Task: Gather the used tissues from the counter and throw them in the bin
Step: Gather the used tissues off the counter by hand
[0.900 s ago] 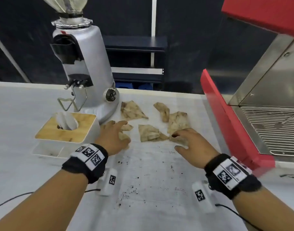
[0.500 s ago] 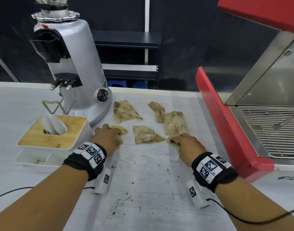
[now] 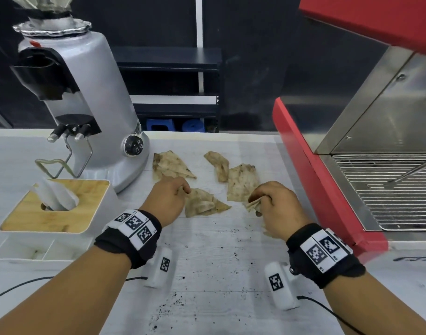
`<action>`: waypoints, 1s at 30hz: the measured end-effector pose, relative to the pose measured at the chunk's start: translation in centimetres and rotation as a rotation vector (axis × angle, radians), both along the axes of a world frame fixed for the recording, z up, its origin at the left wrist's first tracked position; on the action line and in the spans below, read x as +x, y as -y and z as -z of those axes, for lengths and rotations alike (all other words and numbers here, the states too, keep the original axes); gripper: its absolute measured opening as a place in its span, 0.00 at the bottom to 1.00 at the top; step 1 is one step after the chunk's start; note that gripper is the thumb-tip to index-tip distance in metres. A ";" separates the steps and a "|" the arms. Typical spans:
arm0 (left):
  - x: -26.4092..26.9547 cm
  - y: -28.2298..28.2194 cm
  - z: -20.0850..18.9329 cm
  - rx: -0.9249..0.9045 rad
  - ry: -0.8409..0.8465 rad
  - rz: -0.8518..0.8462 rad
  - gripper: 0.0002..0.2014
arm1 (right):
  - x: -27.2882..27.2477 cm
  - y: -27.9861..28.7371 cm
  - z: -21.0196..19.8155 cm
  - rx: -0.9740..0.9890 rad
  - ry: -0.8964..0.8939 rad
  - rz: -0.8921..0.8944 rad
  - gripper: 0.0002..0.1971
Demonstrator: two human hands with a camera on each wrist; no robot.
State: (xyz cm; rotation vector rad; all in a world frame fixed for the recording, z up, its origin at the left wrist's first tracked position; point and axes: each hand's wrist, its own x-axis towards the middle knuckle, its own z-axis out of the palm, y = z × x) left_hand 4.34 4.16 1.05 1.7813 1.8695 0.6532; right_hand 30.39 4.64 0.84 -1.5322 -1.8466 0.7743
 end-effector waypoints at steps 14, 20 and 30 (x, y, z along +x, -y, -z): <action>2.7 -2.5 3.3 -0.087 -0.190 0.153 0.06 | -1.3 -1.9 -0.8 -0.118 0.013 0.091 0.24; 0.1 -3.7 1.3 0.034 -0.051 0.059 0.06 | -3.0 -6.0 1.0 -0.216 0.354 0.052 0.54; -3.4 -6.8 -0.9 -0.085 -0.121 -0.111 0.19 | -3.9 -10.7 3.0 -0.360 0.647 -0.066 0.41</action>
